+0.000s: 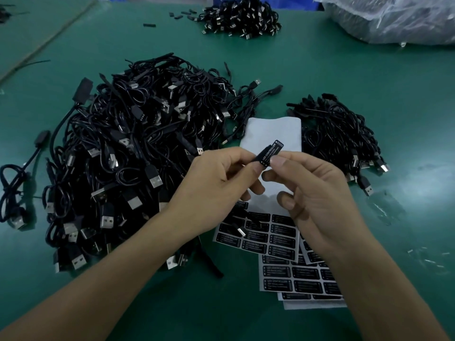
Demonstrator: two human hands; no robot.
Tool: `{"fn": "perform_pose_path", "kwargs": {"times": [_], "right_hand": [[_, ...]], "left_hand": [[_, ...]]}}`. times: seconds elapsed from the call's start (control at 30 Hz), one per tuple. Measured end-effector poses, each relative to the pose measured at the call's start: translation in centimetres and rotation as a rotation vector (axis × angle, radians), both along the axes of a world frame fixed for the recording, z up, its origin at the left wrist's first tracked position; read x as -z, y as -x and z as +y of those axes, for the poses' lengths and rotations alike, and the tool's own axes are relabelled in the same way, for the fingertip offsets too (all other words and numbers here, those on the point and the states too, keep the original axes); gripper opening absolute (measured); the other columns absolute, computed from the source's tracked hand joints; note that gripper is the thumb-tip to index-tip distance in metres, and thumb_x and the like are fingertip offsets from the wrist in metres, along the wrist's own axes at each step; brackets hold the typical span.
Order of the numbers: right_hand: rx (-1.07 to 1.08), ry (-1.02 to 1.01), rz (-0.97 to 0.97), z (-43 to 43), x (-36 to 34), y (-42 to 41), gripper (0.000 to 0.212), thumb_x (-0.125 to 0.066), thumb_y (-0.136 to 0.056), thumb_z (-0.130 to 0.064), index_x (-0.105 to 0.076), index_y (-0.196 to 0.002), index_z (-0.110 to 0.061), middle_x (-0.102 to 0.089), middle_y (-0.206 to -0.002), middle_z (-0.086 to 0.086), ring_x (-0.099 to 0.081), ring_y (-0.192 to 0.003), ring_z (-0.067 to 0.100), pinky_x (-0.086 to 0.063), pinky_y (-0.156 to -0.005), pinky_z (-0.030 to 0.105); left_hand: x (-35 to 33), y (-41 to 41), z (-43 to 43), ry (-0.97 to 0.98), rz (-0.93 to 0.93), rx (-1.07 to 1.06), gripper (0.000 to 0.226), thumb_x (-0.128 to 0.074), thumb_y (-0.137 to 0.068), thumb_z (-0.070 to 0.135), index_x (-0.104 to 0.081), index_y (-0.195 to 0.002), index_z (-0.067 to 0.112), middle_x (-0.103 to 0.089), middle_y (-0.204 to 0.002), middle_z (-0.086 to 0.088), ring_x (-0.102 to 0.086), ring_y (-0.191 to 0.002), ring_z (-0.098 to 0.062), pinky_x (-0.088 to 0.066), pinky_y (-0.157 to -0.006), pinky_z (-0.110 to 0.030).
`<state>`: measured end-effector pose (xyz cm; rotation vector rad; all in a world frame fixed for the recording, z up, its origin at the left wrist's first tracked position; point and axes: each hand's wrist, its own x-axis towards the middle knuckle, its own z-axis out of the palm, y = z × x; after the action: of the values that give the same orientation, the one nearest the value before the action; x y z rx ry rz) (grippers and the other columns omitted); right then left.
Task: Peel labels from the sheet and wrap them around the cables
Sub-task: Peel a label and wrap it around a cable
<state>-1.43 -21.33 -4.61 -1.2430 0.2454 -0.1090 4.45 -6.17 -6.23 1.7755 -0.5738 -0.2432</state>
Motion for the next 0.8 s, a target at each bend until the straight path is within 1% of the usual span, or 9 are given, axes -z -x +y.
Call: {"fn": "perform_pose_path", "kwargs": {"times": [0.1, 0.2, 0.27, 0.3, 0.4, 0.43, 0.57, 0.73, 0.8], "right_hand": [[0.024, 0.0, -0.012, 0.0, 0.2, -0.2, 0.008, -0.076, -0.064, -0.026, -0.079, -0.069, -0.021, -0.071, -0.071, 0.0, -0.066, -0.07, 0.009, -0.044, -0.051, 0.017], [0.025, 0.0, -0.02, 0.0, 0.5, -0.3, 0.006, -0.075, -0.066, -0.024, -0.079, -0.07, -0.02, -0.072, -0.072, 0.0, -0.068, -0.074, 0.012, -0.048, -0.058, 0.018], [0.035, 0.004, -0.016, 0.0, 0.6, -0.4, 0.008, -0.076, -0.065, -0.025, -0.079, -0.07, -0.02, -0.072, -0.072, 0.0, -0.067, -0.075, 0.013, -0.049, -0.06, 0.018], [0.046, 0.005, -0.012, 0.0, 0.7, -0.4, 0.01, -0.077, -0.063, -0.026, -0.08, -0.07, -0.02, -0.072, -0.072, 0.0, -0.066, -0.074, 0.012, -0.049, -0.061, 0.018], [0.08, 0.004, -0.005, -0.1, 0.8, -0.5, 0.014, -0.078, -0.059, -0.027, -0.08, -0.07, -0.019, -0.072, -0.071, 0.002, -0.065, -0.072, 0.01, -0.049, -0.063, 0.017], [0.085, 0.003, -0.007, -0.2, 0.8, -0.5, 0.013, -0.078, -0.06, -0.027, -0.08, -0.07, -0.018, -0.072, -0.071, 0.002, -0.065, -0.071, 0.009, -0.049, -0.063, 0.017], [0.078, 0.012, -0.028, -0.1, 0.8, -0.4, 0.009, -0.076, -0.064, -0.025, -0.08, -0.069, -0.018, -0.072, -0.071, 0.003, -0.066, -0.071, 0.01, -0.051, -0.065, 0.017], [0.091, 0.098, -0.019, 0.2, 1.0, -0.4, 0.012, -0.077, -0.063, -0.03, -0.08, -0.069, -0.02, -0.073, -0.072, 0.002, -0.065, -0.072, 0.011, -0.05, -0.066, 0.02], [0.097, 0.111, -0.008, 0.3, 1.1, -0.4, 0.012, -0.077, -0.064, -0.031, -0.08, -0.07, -0.021, -0.073, -0.073, 0.001, -0.064, -0.073, 0.012, -0.049, -0.066, 0.022]], "left_hand": [[0.1, 0.0, 0.1, 0.05, 0.059, 0.017, 0.005, -0.064, -0.096, 0.021, -0.063, -0.096, 0.026, -0.077, -0.077, 0.002, -0.071, -0.066, -0.012, -0.057, -0.068, -0.025], [0.2, 0.0, 0.1, 0.065, 0.092, 0.013, 0.014, -0.068, -0.092, 0.025, -0.055, -0.095, 0.023, -0.078, -0.078, 0.0, -0.075, -0.071, -0.017, -0.06, -0.076, -0.041], [0.2, 0.1, 0.1, 0.052, 0.09, 0.008, 0.017, -0.07, -0.087, 0.028, -0.055, -0.093, 0.023, -0.078, -0.078, 0.001, -0.075, -0.072, -0.018, -0.06, -0.076, -0.045], [0.2, 0.0, 0.1, 0.042, 0.083, 0.002, 0.017, -0.071, -0.085, 0.029, -0.056, -0.092, 0.024, -0.078, -0.078, 0.002, -0.075, -0.072, -0.017, -0.06, -0.074, -0.042], [0.2, 0.0, 0.1, 0.007, 0.054, -0.019, 0.014, -0.075, -0.081, 0.028, -0.062, -0.087, 0.03, -0.077, -0.075, 0.005, -0.075, -0.071, -0.013, -0.052, -0.061, -0.022], [0.2, 0.0, 0.2, 0.007, 0.052, -0.026, 0.015, -0.075, -0.08, 0.027, -0.063, -0.086, 0.031, -0.077, -0.074, 0.005, -0.075, -0.071, -0.014, -0.051, -0.06, -0.02], [0.0, 0.0, 0.1, 0.036, 0.095, -0.053, 0.018, -0.078, -0.08, 0.018, -0.064, -0.09, 0.023, -0.077, -0.075, 0.002, -0.076, -0.071, -0.016, -0.06, -0.074, -0.038], [-0.6, 0.0, 0.1, 0.072, 0.16, -0.091, 0.016, -0.077, -0.086, 0.008, -0.064, -0.091, 0.017, -0.077, -0.074, -0.001, -0.076, -0.068, -0.017, -0.057, -0.066, -0.028], [-0.7, 0.0, 0.0, 0.076, 0.174, -0.099, 0.016, -0.077, -0.086, 0.008, -0.064, -0.092, 0.017, -0.077, -0.073, -0.003, -0.076, -0.069, -0.018, -0.056, -0.067, -0.03]]}}
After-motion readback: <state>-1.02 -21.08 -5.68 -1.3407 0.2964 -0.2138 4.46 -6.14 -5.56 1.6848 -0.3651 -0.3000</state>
